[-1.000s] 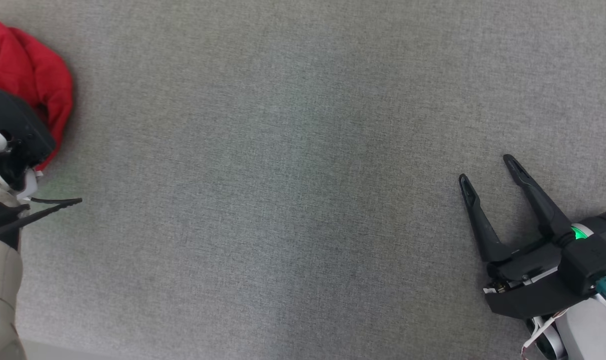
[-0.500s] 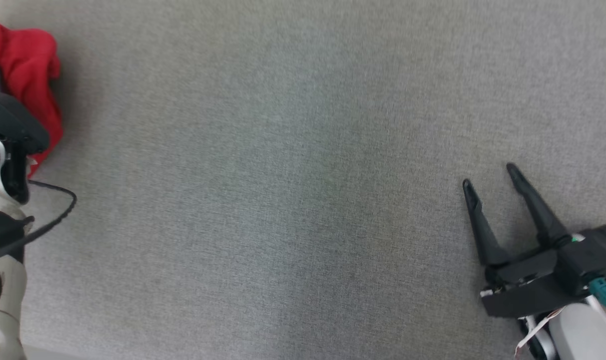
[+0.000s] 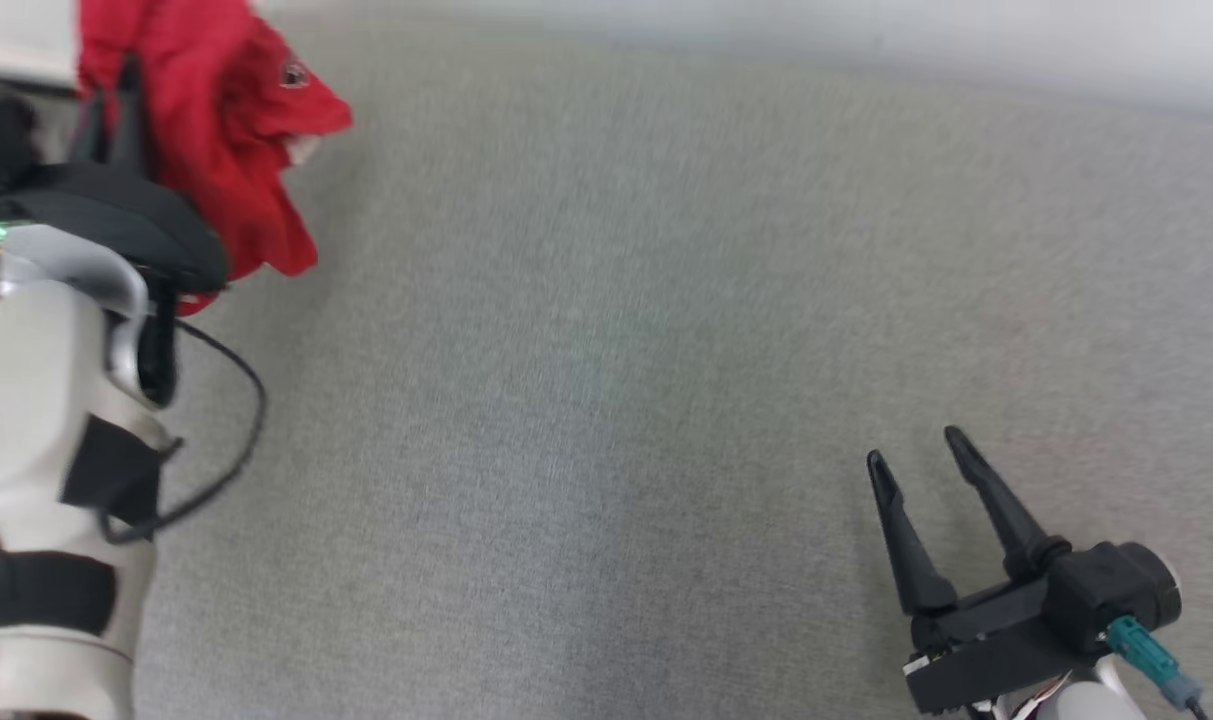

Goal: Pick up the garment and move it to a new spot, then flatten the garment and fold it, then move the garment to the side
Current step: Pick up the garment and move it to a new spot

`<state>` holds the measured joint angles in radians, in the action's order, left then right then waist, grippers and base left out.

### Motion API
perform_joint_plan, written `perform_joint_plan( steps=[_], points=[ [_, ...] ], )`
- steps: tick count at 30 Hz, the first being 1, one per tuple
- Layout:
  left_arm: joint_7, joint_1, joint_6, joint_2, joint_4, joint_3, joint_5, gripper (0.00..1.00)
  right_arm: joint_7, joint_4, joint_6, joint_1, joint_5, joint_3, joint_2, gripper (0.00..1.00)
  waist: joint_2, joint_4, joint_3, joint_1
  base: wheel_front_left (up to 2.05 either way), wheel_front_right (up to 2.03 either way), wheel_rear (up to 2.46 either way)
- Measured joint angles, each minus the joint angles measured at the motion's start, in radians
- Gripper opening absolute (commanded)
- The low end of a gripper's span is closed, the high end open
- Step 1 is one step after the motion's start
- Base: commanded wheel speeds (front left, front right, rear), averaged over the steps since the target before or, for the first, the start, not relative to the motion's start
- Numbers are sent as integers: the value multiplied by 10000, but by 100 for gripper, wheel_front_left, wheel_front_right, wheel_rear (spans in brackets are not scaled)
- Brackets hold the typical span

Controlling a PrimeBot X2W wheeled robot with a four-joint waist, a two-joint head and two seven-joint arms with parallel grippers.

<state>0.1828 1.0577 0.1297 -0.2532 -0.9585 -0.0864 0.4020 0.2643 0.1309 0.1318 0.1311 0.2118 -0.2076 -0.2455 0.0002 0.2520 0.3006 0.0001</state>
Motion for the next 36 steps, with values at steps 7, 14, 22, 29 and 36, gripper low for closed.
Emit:
perform_joint_plan(
  steps=[7,14,22,29,36],
  points=[
    [-514,-841,12,-23,2054,-970,311,0,0,8,0,-293,174,-13,410,100,-2,-505,-956,-3,0,0,0],
    [-1335,-1679,12,-127,4387,-1310,575,0,-2,-109,0,-392,217,314,698,100,-2,-1607,-1428,-3,0,0,0],
    [-1879,-2807,-81,96,6947,-2249,278,0,-2,-228,0,-377,213,685,926,100,-2,-3234,-1614,-3,0,0,0],
    [-2019,-3366,-63,54,7651,-3549,-424,0,-2,-364,0,-360,213,825,995,100,-2,-4187,-1458,-2,0,0,0],
    [-1871,-4232,-2,-222,7049,-5476,-713,0,-2,-573,0,-247,180,928,1087,100,-2,-4480,-913,-1,0,0,0]
  ],
)
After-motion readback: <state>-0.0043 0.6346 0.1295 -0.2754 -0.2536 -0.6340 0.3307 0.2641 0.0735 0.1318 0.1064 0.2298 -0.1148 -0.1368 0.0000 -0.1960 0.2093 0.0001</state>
